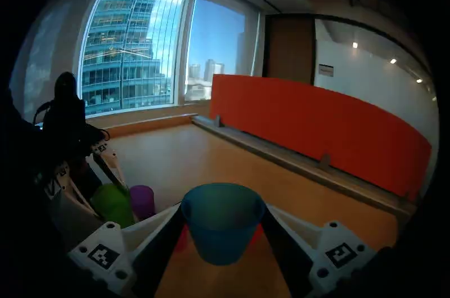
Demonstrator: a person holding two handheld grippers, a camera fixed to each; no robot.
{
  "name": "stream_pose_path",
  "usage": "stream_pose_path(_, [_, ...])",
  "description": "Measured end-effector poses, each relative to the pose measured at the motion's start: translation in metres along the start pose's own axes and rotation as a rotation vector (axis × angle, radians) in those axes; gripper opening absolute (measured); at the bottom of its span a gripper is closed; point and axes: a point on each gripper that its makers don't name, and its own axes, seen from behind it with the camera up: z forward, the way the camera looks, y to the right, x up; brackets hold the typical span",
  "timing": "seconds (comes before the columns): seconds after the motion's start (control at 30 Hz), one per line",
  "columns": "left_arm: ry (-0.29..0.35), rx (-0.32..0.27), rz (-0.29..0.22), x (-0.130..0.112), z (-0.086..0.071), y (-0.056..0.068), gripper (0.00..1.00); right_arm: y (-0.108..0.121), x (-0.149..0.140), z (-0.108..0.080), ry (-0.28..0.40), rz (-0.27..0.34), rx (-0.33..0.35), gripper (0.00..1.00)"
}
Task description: Pour water
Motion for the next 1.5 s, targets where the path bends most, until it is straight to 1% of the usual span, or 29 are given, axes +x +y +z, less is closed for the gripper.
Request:
stream_pose_path(0.4, [-0.063,-0.039,0.012,-0.027,0.015,0.015,0.87,0.002,-0.019,0.007,-0.031,0.007,0.010,0.92])
stream_pose_path(0.8, [-0.111,-0.049,0.025,-0.051,0.023,0.018,0.87,0.005,-0.024,0.013,-0.043,0.008,0.009,0.92])
stream_pose_path(1.2, [-0.132,-0.048,0.004,-0.069,0.029,0.018,0.87,0.006,-0.030,0.015,-0.055,0.007,0.011,0.92])
stream_pose_path(1.5, [-0.131,-0.048,-0.012,-0.073,0.029,0.018,0.87,0.006,-0.030,0.018,-0.057,0.006,0.011,0.92])
